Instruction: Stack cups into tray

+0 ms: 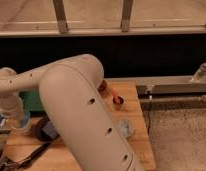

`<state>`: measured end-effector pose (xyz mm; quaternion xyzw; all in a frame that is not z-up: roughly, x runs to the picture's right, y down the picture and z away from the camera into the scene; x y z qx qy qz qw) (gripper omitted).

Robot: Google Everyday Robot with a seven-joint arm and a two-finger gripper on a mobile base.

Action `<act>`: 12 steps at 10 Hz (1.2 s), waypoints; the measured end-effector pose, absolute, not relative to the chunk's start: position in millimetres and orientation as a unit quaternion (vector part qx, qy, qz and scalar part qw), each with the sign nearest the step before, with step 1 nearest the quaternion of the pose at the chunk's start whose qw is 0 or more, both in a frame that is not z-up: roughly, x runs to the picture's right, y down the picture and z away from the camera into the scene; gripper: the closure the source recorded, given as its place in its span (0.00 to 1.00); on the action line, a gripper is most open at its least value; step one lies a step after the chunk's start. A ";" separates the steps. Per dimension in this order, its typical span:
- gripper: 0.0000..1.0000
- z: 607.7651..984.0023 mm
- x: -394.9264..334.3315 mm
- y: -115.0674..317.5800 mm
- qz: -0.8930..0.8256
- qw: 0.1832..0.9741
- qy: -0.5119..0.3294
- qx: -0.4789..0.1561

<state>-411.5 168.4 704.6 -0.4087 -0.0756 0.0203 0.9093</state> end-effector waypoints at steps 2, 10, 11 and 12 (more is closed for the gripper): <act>0.35 703.4 -409.9 170.0 0.021 0.909 -0.074 -0.409; 0.35 658.4 -406.4 133.4 0.033 0.927 -0.113 -0.357; 0.35 650.0 -402.8 122.4 0.040 0.929 -0.125 -0.345; 0.35 644.5 -398.4 114.0 0.048 0.929 -0.142 -0.338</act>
